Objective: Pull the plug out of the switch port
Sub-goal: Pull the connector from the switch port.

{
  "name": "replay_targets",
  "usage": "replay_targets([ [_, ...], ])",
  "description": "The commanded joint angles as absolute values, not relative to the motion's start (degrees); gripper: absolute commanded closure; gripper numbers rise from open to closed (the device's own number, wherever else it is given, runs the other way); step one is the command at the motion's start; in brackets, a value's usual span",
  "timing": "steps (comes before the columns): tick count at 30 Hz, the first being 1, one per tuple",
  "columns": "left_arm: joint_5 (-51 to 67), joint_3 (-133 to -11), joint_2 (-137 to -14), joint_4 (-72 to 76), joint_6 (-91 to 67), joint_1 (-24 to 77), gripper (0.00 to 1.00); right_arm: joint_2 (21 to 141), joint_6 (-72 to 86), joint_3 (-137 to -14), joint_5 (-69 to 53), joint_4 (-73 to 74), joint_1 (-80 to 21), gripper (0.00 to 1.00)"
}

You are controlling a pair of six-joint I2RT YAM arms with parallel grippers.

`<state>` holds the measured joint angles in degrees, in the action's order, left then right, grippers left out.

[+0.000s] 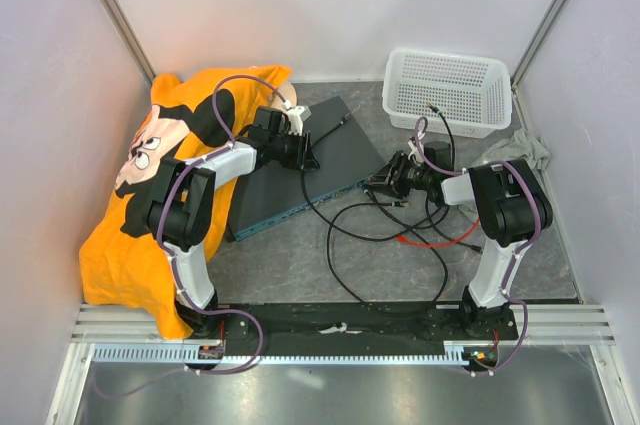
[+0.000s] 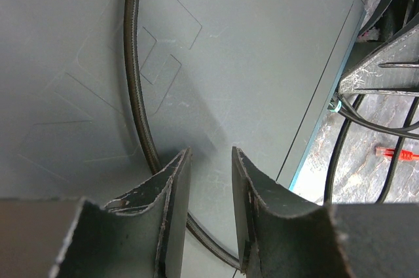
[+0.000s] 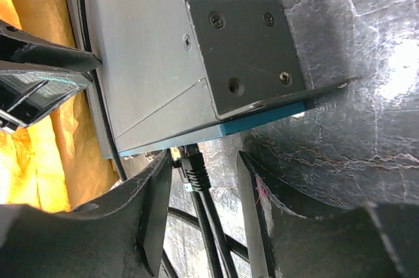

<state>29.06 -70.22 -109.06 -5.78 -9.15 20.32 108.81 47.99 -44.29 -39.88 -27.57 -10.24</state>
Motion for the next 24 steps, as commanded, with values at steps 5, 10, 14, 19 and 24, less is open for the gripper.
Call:
replay_targets([
  [5,28.48,-71.37,-110.48,-5.62,-9.67,19.95,0.61,108.72,49.57,-43.94,-37.44,-28.74,-10.2,0.51],
  [10,28.48,-70.58,-110.04,-5.8,-9.67,19.95,0.61,110.21,51.15,-45.7,-37.79,-29.44,-10.28,0.52],
  [14,28.39,-70.14,-109.86,-5.62,-9.49,19.95,0.61,110.92,52.03,-45.88,-38.14,-30.76,-10.72,0.53],
  [19,28.21,-69.79,-109.69,-5.54,-9.23,19.95,0.61,111.0,53.17,-45.7,-37.71,-32.52,-11.07,0.63],
  [24,28.13,-69.26,-109.6,-5.54,-9.14,19.95,0.61,111.09,53.61,-45.44,-38.23,-33.48,-11.07,0.75],
])
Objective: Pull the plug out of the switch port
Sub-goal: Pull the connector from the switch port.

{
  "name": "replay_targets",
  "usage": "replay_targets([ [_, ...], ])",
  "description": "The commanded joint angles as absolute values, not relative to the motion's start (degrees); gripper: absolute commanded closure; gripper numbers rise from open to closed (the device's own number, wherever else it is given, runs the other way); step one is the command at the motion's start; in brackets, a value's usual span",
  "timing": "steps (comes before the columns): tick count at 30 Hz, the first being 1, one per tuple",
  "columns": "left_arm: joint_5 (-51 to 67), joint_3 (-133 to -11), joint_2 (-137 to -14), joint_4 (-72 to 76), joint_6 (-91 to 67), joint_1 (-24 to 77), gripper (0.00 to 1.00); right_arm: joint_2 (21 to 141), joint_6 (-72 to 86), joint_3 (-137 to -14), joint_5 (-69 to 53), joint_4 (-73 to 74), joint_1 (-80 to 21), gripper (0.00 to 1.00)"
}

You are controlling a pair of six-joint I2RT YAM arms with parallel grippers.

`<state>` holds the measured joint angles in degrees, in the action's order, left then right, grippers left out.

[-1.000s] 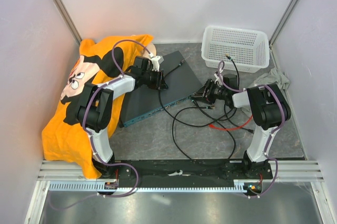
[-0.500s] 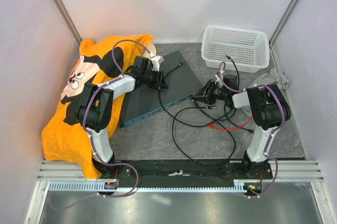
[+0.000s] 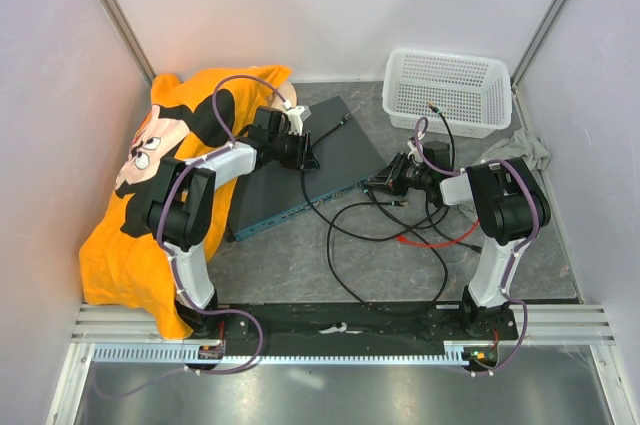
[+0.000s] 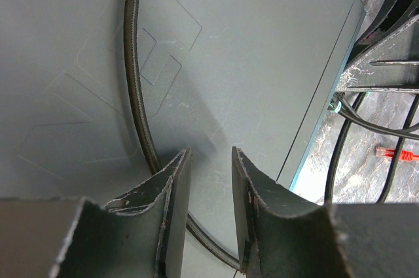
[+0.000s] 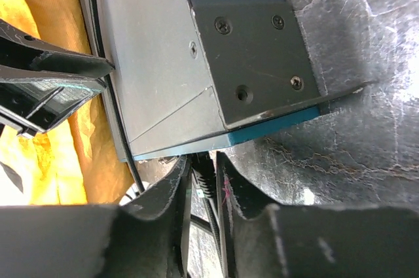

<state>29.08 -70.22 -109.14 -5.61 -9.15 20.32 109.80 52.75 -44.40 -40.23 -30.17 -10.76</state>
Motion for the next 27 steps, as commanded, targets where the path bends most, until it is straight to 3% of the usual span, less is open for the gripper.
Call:
replay_targets([
  [1,28.12,-69.17,-109.51,-5.54,-9.14,19.95,0.61,111.09,53.44,-45.35,-38.32,-33.83,-11.07,0.78],
  [7,28.21,-69.0,-109.34,-5.71,-8.96,19.95,0.61,110.65,48.18,-43.95,-39.9,-29.39,-10.37,1.0],
  [27,28.21,-69.34,-110.04,-5.27,-9.14,19.95,0.61,111.1,43.77,-43.07,-39.64,-24.08,-8.97,0.99],
])
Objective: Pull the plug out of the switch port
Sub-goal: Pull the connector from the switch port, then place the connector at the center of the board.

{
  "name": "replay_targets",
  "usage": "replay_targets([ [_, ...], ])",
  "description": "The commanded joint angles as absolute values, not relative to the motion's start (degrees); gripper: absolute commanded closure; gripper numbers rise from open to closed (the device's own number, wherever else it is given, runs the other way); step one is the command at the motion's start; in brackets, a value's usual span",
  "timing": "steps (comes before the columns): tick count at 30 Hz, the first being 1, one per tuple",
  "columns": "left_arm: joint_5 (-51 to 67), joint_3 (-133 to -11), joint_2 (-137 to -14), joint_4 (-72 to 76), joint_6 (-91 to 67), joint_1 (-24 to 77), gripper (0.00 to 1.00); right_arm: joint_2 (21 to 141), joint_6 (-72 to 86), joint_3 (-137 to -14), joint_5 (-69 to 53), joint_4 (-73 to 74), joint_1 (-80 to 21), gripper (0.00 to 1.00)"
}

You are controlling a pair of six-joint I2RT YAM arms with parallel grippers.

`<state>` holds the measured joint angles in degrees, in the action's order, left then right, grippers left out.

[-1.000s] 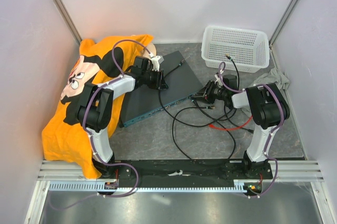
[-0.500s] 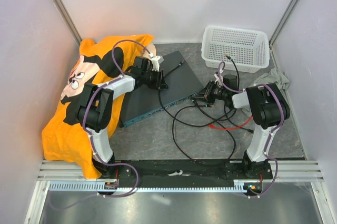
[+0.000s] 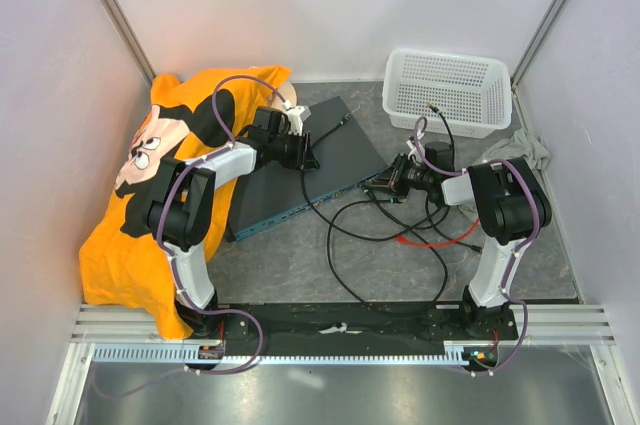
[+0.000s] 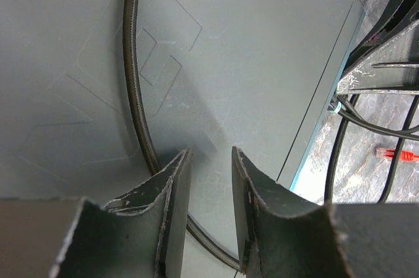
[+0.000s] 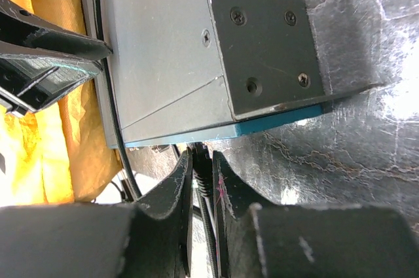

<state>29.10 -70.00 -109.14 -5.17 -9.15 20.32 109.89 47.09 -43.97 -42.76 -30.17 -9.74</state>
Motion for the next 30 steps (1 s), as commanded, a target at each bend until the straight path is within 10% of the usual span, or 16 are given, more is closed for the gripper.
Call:
replay_targets([
  [1,28.21,-69.35,-110.13,-5.36,-9.14,19.95,0.61,111.01,43.6,-43.15,-39.73,-24.0,-8.96,0.99],
  [30,29.62,-64.16,-100.46,-0.26,-7.82,20.04,0.61,95.01,-7.99,-72.24,-26.63,34.8,15.02,1.0],
])
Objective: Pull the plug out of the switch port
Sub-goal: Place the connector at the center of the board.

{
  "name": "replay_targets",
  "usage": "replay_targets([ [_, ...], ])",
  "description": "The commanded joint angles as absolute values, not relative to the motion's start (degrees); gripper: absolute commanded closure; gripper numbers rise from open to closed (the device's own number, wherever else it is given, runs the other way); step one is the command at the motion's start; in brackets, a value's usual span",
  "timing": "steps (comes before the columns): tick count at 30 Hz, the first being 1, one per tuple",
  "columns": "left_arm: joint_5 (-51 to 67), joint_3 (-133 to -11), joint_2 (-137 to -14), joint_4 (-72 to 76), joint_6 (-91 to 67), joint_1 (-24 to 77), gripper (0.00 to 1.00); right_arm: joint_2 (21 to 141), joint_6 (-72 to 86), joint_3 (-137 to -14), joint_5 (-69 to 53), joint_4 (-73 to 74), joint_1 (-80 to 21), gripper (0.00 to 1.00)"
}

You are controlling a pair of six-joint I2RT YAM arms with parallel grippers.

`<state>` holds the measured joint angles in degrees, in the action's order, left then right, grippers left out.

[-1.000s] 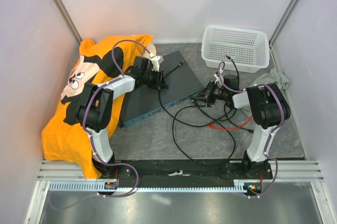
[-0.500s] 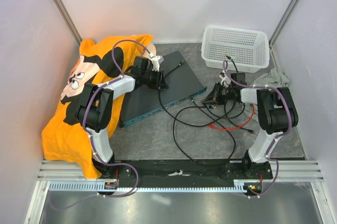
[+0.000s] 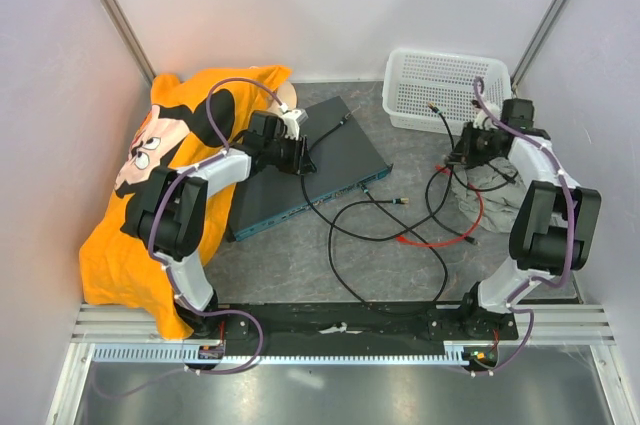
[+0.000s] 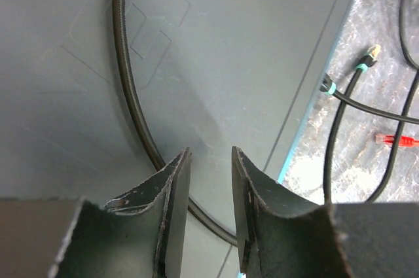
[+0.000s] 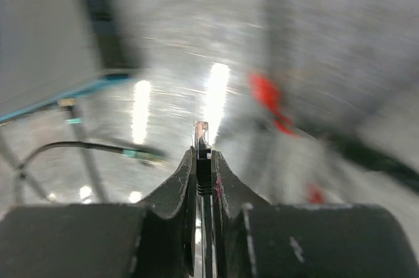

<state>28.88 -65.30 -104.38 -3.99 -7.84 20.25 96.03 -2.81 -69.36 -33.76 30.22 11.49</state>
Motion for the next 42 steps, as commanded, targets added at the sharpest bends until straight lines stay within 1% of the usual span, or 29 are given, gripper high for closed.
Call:
replay_targets([
  [1,29.88,-63.9,-99.94,-0.18,-7.91,20.04,0.61,94.92,-8.52,-72.68,-25.93,34.8,16.33,0.99],
  [3,29.8,-63.63,-99.23,-0.26,-8.0,20.04,0.61,94.75,-9.14,-74.18,-23.05,34.72,17.4,0.99],
  [6,29.71,-62.67,-98.0,1.23,-8.09,20.04,0.61,94.4,-8.53,-74.36,-22.23,34.01,18.81,0.99],
  [9,29.88,-61.44,-97.03,1.76,-8.7,20.04,0.61,93.26,-6.95,-72.43,-25.47,32.96,18.81,0.91],
  [12,30.5,-60.82,-96.77,2.02,-8.96,20.04,0.61,91.94,-5.19,-71.19,-29.08,32.34,18.46,0.73],
  [13,30.41,-60.91,-96.85,2.02,-9.05,20.04,0.61,91.06,-3.79,-71.19,-30.22,32.0,18.11,0.58],
  [16,30.41,-61.35,-97.47,2.02,-9.4,20.04,0.61,89.3,-3.78,-72.15,-31.55,32.43,16.71,0.35],
  [17,30.41,-61.43,-97.73,1.93,-9.58,20.04,0.61,89.04,-3.52,-73.38,-31.73,32.52,16.53,0.32],
  [19,30.41,-62.05,-98.0,1.15,-9.84,20.04,0.61,89.03,-2.38,-74.79,-32.6,32.78,16.35,0.3],
  [21,30.5,-62.84,-98.0,0.36,-9.41,19.95,0.61,89.56,-0.27,-77.33,-35.32,32.7,15.91,0.3],
  [26,31.29,-67.14,-98.61,-4.3,-7.74,19.95,0.61,91.31,2.37,-80.33,-39.45,28.48,9.77,0.26],
  [27,31.46,-68.71,-98.96,-4.83,-7.56,19.95,0.61,92.71,2.98,-80.59,-42.07,27.78,8.54,0.26],
  [28,31.73,-69.51,-99.4,-5.18,-7.56,19.95,0.61,93.59,3.42,-80.68,-43.67,26.12,6.44,0.19],
  [29,31.99,-70.22,-100.1,-5.97,-7.47,19.95,0.61,94.56,3.86,-80.94,-45.16,25.32,5.37,0.18],
  [36,30.06,-76.46,-103.36,-9.31,-4.92,20.04,0.61,103.17,11.59,-79.98,-49.66,17.32,-1.3,0.17],
  [42,31.38,-75.06,-104.06,-10.02,-4.57,19.95,0.61,103.89,16.52,-76.65,-49.93,12.83,-4.04,0.16],
])
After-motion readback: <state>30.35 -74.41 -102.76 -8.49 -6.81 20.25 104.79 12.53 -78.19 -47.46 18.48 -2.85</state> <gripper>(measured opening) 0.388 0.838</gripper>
